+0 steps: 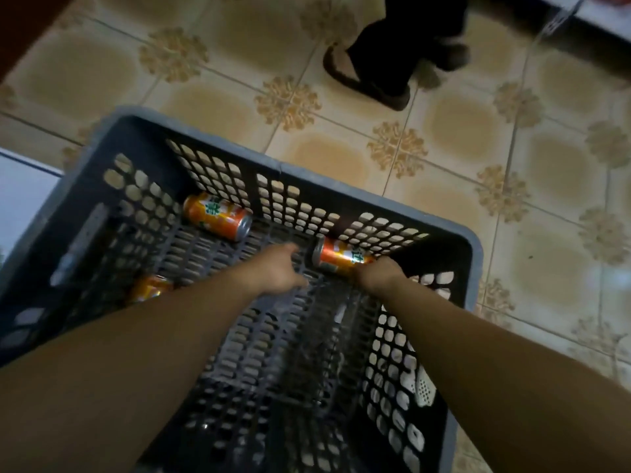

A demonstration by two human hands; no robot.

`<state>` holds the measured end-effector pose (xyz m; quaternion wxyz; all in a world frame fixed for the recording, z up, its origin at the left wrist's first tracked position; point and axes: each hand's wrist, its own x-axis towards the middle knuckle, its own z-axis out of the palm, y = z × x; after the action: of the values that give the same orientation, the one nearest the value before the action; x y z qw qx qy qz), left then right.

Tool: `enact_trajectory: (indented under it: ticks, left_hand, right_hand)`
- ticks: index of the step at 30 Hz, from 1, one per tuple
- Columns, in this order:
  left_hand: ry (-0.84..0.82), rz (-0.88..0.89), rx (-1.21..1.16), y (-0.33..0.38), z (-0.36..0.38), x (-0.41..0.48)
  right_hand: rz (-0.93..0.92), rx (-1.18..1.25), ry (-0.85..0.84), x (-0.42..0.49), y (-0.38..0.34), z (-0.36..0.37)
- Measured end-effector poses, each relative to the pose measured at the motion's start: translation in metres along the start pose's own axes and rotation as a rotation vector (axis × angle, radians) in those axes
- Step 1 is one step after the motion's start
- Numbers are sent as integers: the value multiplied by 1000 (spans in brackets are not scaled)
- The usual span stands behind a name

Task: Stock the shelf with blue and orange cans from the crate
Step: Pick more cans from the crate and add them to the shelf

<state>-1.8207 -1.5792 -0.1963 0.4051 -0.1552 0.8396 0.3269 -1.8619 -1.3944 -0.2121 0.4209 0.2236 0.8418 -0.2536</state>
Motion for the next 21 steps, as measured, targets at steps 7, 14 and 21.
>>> enact_trajectory:
  ticks: [7,14,21]
  left_hand:
    - [-21,-6,-102,-8,21,41]
    - [-25,34,-201,-17,17,20]
    - [2,130,-311,-12,-26,-77]
  right_hand:
    - [163,678,186,49,11,31]
    - [-166,484,232,18,8,42]
    - [-509,363,86,-103,-28,10]
